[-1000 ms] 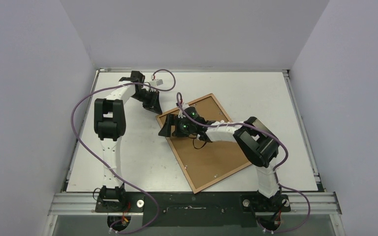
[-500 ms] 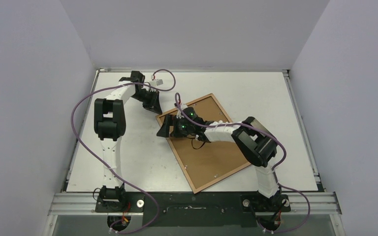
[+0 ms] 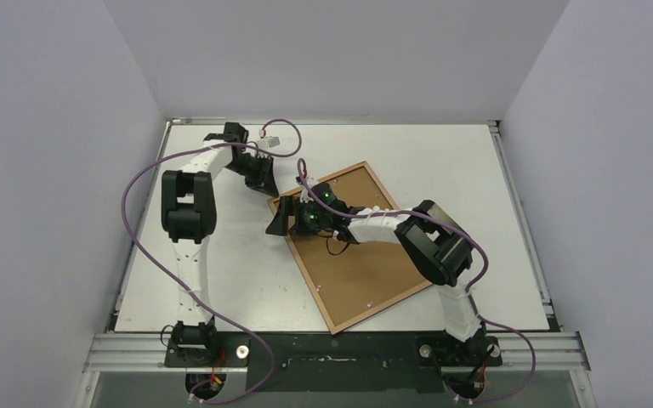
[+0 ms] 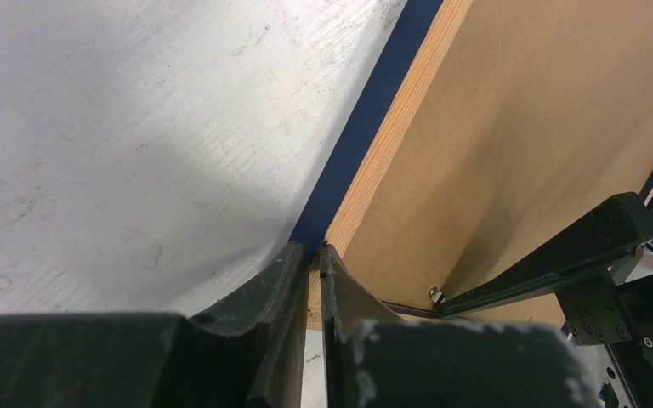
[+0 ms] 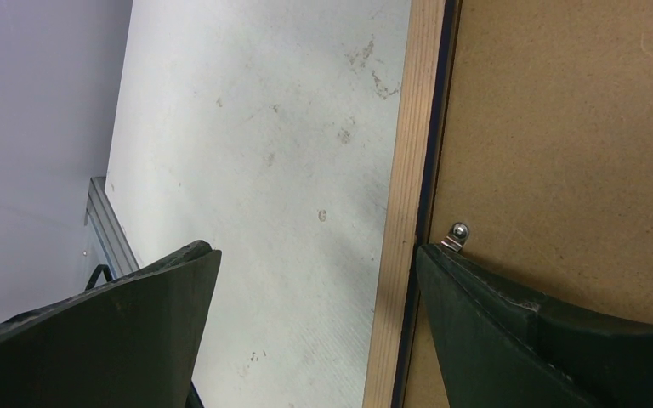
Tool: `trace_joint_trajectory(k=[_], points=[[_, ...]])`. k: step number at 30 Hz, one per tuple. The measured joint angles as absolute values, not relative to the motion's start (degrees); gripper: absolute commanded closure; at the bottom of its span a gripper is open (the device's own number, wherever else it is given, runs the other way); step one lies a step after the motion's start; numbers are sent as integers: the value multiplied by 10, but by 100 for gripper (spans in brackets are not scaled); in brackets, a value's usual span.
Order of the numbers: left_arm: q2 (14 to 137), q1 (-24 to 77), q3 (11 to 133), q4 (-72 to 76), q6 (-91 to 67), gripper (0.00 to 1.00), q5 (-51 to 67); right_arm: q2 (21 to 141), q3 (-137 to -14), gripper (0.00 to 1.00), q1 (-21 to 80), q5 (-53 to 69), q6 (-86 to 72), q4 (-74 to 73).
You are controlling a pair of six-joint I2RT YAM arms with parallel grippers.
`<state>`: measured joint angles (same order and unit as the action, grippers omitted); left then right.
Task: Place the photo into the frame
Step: Install the photo frame at the center of the board.
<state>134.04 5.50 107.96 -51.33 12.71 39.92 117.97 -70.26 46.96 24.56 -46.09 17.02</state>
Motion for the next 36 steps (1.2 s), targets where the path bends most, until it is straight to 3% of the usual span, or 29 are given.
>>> trace_joint_trajectory(k=[15,36], points=[[1340,54,1080,-513,127,92,399,1125,-631,10,446,244,-455,171],[1340,53,1080,-513,127,93,402,1174,-683,10,455,249,-458,193]])
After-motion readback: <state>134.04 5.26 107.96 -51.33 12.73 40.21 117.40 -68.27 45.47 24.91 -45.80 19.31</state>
